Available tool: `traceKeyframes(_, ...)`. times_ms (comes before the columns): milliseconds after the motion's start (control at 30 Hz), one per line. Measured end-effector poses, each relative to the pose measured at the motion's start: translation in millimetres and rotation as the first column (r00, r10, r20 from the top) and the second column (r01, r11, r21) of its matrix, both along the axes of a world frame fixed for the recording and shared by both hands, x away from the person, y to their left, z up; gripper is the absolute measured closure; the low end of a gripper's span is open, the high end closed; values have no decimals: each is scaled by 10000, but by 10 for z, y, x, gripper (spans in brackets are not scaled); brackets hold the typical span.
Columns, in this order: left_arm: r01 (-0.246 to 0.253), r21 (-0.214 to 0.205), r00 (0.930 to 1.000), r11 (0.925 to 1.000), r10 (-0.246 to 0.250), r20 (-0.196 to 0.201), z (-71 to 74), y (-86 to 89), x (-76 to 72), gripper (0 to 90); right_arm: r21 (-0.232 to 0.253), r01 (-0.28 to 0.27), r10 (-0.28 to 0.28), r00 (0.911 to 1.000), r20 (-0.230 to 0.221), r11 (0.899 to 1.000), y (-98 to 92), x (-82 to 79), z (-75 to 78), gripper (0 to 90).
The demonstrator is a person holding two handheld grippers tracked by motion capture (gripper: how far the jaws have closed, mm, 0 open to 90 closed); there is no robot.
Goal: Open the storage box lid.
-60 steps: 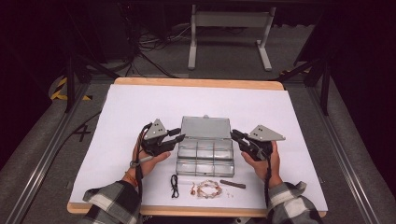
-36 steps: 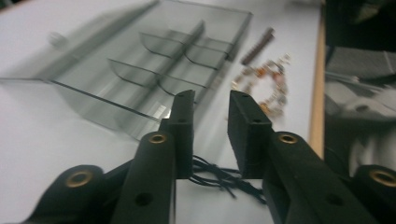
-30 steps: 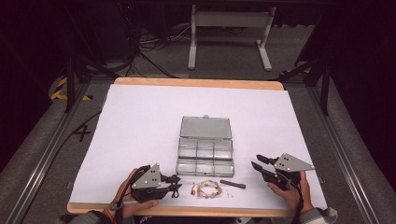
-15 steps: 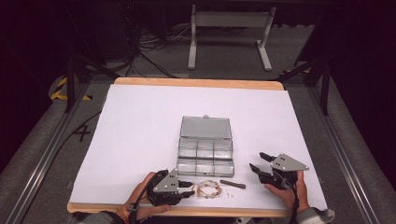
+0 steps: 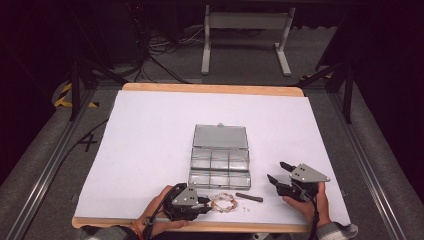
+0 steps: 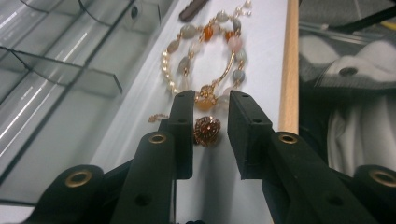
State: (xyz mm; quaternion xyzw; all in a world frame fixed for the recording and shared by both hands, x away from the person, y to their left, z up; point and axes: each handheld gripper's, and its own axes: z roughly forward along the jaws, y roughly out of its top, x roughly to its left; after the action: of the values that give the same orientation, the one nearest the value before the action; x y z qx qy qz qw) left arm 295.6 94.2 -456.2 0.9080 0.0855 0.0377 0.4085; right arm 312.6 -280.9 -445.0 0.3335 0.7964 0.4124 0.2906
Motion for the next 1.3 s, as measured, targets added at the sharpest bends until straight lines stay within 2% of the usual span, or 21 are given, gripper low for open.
traceKeyframes(200,-22,2,9999,10000,22,-164,-8,6,12,807,-43,1,-1,10000,-42,10000,4,3,-2,356)
traceKeyframes(367,2,-103,9999,9999,-3,-138,-6,14,17,813,-84,-2,2,10000,-83,10000,8,3,-3,353)
traceKeyframes(500,-223,-617,9989,9978,196,-435,6,58,41,814,-52,11,-12,10000,-61,10000,5,4,-1,351)
traceKeyframes(633,-137,-726,9995,9973,117,-286,41,62,25,814,-37,24,-24,10000,-68,10000,2,5,-1,348)
traceKeyframes(700,-125,-782,9999,9969,122,-41,66,73,29,814,-16,41,-41,10000,-60,10000,2,4,-1,348)
traceKeyframes(767,-169,-874,9998,9960,160,-114,82,93,32,814,-14,38,-38,10000,-57,10000,2,4,-1,347)
traceKeyframes(933,-287,-1128,9995,9932,302,114,147,141,31,814,43,76,-76,10000,-25,10000,-4,4,0,342)
traceKeyframes(1000,-294,-1334,9990,9906,336,289,201,175,20,814,150,71,-71,10000,9,9999,-14,3,4,330)
traceKeyframes(1233,-310,-1736,9979,9843,402,499,305,232,-14,814,305,91,-96,9999,137,9995,-30,3,7,293)
traceKeyframes(1300,-305,-1925,9969,9808,437,647,362,254,-24,815,382,119,-126,9997,190,9992,-33,3,7,253)
